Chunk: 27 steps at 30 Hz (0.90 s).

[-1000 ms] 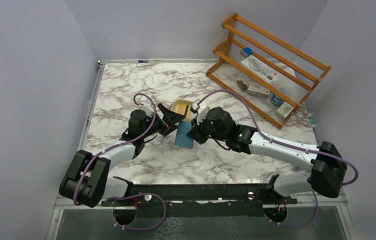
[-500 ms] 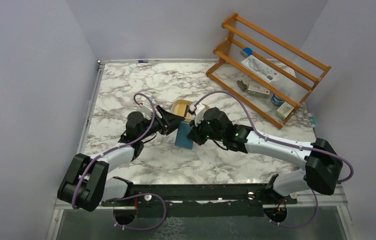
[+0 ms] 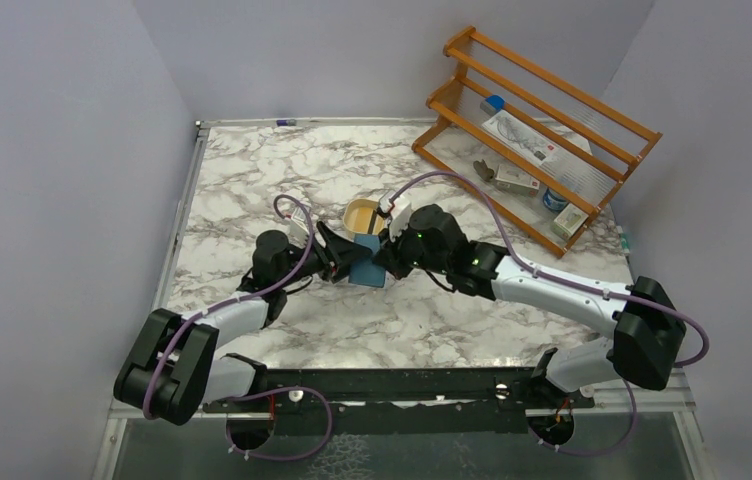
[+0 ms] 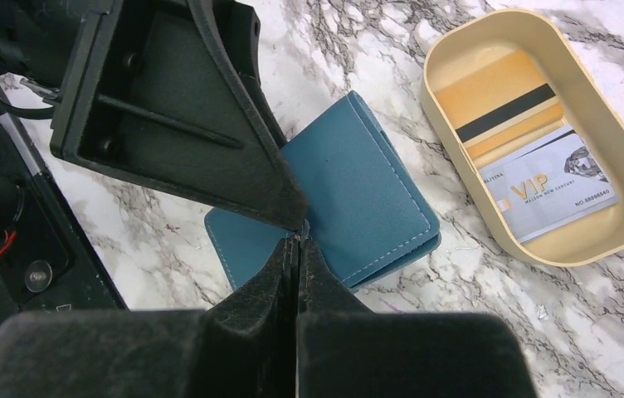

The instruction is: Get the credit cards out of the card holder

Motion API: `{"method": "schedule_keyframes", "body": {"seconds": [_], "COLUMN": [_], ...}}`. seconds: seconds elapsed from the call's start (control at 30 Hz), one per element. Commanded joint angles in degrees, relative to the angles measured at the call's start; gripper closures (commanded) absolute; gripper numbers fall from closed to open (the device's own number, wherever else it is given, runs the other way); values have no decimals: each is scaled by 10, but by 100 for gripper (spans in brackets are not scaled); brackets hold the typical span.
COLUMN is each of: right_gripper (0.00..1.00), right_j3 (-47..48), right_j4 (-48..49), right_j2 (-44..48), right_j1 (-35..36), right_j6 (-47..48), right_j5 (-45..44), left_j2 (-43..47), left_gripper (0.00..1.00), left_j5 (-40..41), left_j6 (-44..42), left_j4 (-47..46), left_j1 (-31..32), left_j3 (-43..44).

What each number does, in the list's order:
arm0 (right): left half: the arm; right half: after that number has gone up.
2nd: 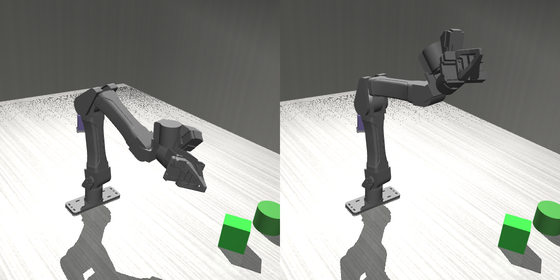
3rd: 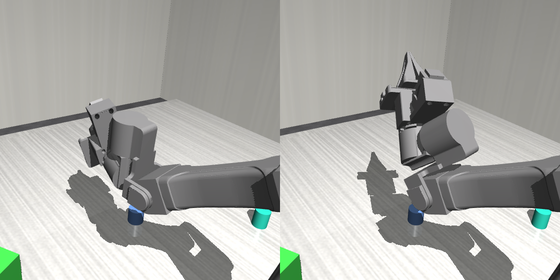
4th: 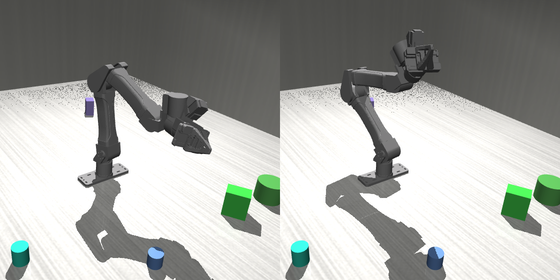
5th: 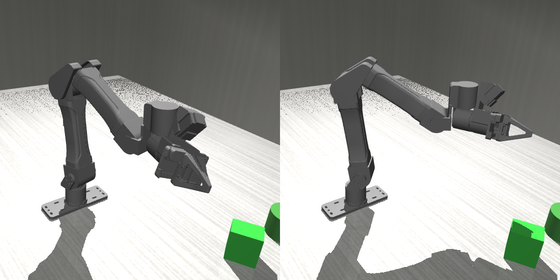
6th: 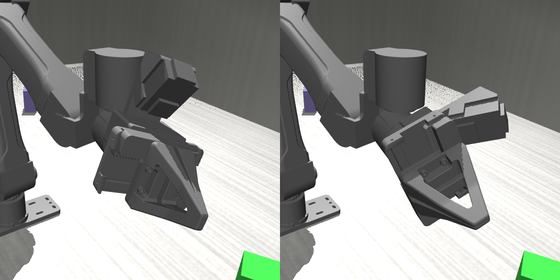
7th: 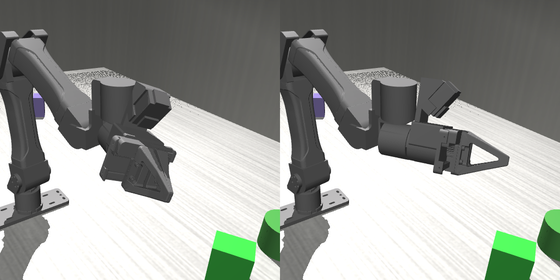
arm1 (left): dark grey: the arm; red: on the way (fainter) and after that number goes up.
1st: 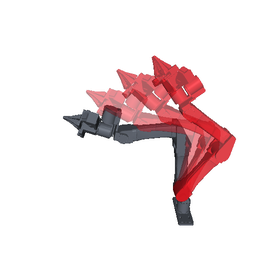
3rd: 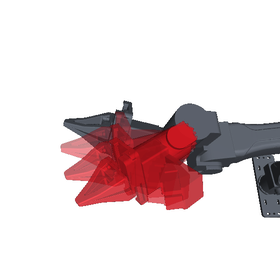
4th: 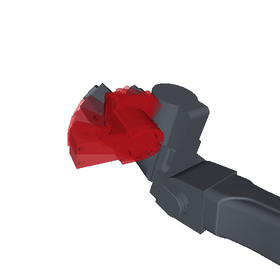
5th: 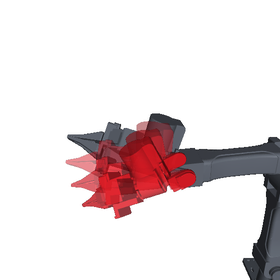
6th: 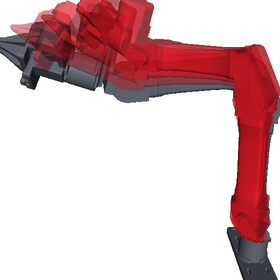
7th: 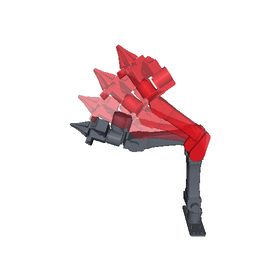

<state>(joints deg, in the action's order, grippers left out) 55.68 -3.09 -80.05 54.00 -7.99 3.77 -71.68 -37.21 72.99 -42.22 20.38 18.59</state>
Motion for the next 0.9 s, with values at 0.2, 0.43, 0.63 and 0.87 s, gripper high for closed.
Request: {"method": "schedule_keyframes", "body": {"seconds": [0.2, 0.43, 0.63, 0.87], "right_gripper": [99, 99, 99, 94], "right_j3": [12, -41, -112, -171], "right_j4": [19, 60, 90, 117], "right_j2": [-3, 59, 141, 181], "right_j1": [-14, -68, -169, -210], "right_j6": [7, -47, -103, -132], "right_j5": [11, 48, 137, 189], "left_j2": [19, 37, 21, 22], "left_gripper": [100, 100, 100, 100], "left_j5": [-20, 2, 17, 29], "left_j6": [-6, -10, -11, -13], "left_j4": [-17, -16, -16, -16], "left_j1": [2, 1, -1, -11], "left_j3": [-1, -9, -13, -6]}}
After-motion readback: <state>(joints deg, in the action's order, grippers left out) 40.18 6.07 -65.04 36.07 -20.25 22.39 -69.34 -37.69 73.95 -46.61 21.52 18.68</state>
